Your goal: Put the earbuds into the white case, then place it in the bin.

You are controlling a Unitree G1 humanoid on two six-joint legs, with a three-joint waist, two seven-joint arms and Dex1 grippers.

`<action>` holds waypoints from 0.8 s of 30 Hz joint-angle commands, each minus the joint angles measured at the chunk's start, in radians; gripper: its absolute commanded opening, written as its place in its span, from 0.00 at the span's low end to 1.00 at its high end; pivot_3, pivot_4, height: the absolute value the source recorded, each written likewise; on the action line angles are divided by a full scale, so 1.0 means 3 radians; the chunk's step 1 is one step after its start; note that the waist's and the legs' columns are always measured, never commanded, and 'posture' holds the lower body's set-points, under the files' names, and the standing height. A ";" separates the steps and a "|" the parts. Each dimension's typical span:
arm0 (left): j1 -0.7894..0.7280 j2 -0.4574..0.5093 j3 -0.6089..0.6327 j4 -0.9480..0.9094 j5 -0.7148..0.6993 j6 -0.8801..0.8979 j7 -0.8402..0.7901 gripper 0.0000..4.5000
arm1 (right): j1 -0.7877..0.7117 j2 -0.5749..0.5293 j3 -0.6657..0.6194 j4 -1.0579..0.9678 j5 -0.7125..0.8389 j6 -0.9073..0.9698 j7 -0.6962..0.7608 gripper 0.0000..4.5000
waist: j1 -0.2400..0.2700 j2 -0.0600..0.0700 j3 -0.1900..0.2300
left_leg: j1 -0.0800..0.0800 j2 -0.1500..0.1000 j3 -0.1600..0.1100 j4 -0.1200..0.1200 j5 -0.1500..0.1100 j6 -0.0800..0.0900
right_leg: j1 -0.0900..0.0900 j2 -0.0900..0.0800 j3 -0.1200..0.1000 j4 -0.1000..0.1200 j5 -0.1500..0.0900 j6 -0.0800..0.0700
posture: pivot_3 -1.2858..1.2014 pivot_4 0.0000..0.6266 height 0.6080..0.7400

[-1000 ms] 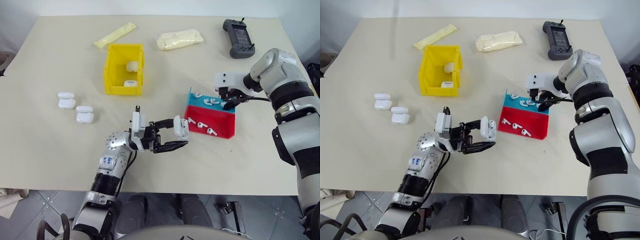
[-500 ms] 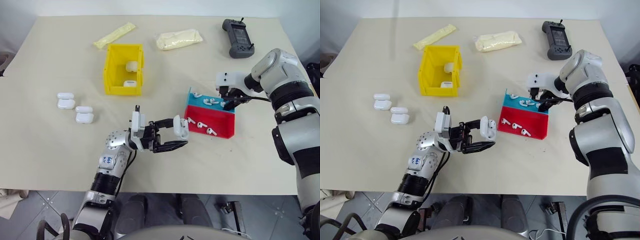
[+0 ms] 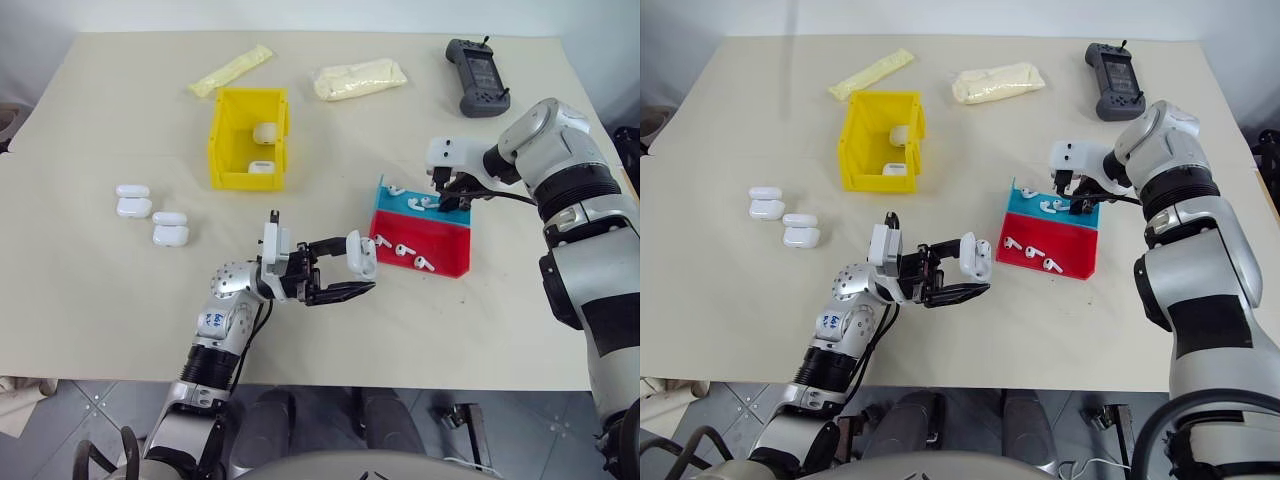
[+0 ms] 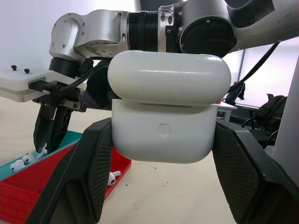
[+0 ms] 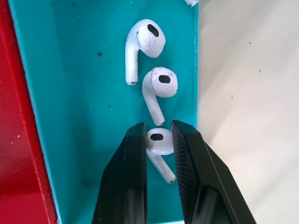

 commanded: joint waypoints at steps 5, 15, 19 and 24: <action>-0.0040 -0.0001 0.0013 -0.0078 -0.0038 -0.0015 -0.0015 0.63 | 0.0030 -0.0055 -0.0084 -0.0001 0.0019 0.0020 0.0013 0.13 | -0.0001 0.0000 0.0000 | 0.0000 0.0000 0.0000 0.0000 0.0000 0.0000 | 0.0000 0.0000 0.0000 0.0000 0.0000 0.0000 | 0.52 0.24 1.00; -0.0006 0.0013 0.0013 -0.0106 -0.0047 -0.0002 -0.0017 0.63 | -0.0078 -0.0240 -0.0420 -0.0127 0.0266 0.0273 0.0094 0.13 | 0.0007 0.0000 0.0000 | 0.0000 -0.0002 0.0000 -0.0001 0.0000 0.0000 | -0.0001 -0.0001 0.0000 0.0000 0.0000 0.0000 | 0.52 0.24 1.00; -0.0019 0.0006 0.0000 -0.0090 -0.0053 0.0008 -0.0042 0.63 | 0.0009 -0.0287 -0.0353 -0.0131 0.0185 0.0235 0.0091 0.13 | 0.0005 0.0000 0.0000 | 0.0000 -0.0003 0.0000 -0.0002 0.0000 0.0001 | -0.0001 0.0000 0.0000 0.0000 0.0000 0.0000 | 0.52 0.24 1.00; -0.0041 -0.0004 0.0003 -0.0066 -0.0047 0.0004 -0.0063 0.63 | -0.0035 -0.0228 -0.0343 -0.0147 0.0165 0.0301 0.0026 0.21 | 0.0000 0.0000 0.0000 | 0.0000 -0.0002 0.0001 -0.0003 0.0000 0.0000 | -0.0002 0.0000 0.0001 0.0000 0.0000 0.0000 | 0.52 0.24 1.00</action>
